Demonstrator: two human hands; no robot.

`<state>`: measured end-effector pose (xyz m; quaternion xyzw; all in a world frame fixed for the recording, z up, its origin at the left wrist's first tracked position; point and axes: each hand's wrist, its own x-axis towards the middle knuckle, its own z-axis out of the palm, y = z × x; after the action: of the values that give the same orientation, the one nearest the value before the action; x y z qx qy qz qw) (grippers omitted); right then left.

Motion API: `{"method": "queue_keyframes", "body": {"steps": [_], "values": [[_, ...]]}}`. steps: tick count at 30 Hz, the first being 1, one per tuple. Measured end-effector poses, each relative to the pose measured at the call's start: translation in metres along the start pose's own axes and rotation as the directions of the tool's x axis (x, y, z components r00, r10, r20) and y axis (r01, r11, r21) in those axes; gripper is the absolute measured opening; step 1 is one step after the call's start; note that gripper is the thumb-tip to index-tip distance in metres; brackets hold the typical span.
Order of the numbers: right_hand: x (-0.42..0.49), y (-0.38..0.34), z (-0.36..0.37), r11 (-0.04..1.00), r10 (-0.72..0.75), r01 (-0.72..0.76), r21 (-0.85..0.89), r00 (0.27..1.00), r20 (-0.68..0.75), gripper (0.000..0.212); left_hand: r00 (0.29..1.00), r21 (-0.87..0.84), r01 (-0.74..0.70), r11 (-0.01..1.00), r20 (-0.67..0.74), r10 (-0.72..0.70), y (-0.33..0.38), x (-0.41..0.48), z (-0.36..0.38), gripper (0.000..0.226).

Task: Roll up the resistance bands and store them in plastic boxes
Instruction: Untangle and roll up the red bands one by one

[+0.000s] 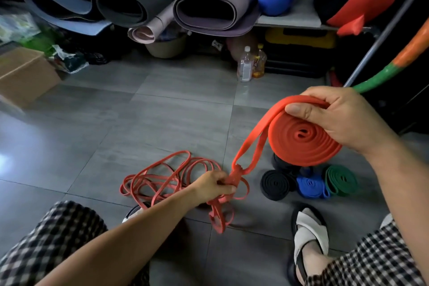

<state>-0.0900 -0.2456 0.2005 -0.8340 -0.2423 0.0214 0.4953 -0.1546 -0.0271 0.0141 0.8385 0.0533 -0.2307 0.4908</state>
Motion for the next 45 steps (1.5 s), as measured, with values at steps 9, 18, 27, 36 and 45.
{"method": "queue_keyframes", "body": {"steps": [9, 18, 27, 36, 45], "values": [[0.004, 0.01, 0.009, 0.967, 0.129, -0.127, -0.22, 0.992, -0.008, 0.037, 0.997, 0.142, -0.068, 0.988, -0.011, 0.07, 0.039, -0.018, -0.034, 0.003], [0.005, 0.017, 0.035, 0.888, 0.249, -0.197, -0.415, 0.966, 0.075, 0.032, 0.93, -0.303, -0.345, 0.888, -0.24, 0.28, 0.093, -0.069, -0.117, 0.017], [0.01, 0.017, 0.037, 0.854, 0.304, -0.243, -0.459, 0.951, 0.063, 0.033, 0.642, -0.141, -0.575, 0.806, -0.689, 0.337, 0.105, -0.108, -0.183, 0.035], [0.016, 0.016, 0.039, 0.864, 0.284, -0.252, -0.437, 0.959, 0.007, 0.029, 0.802, 0.343, -0.194, 0.919, -0.484, 0.35, 0.091, -0.092, -0.166, 0.031], [0.015, 0.01, 0.039, 0.857, 0.272, -0.232, -0.461, 0.962, 0.021, 0.032, 0.761, 0.342, -0.199, 0.918, -0.537, 0.364, 0.107, -0.097, -0.163, 0.031]]}}
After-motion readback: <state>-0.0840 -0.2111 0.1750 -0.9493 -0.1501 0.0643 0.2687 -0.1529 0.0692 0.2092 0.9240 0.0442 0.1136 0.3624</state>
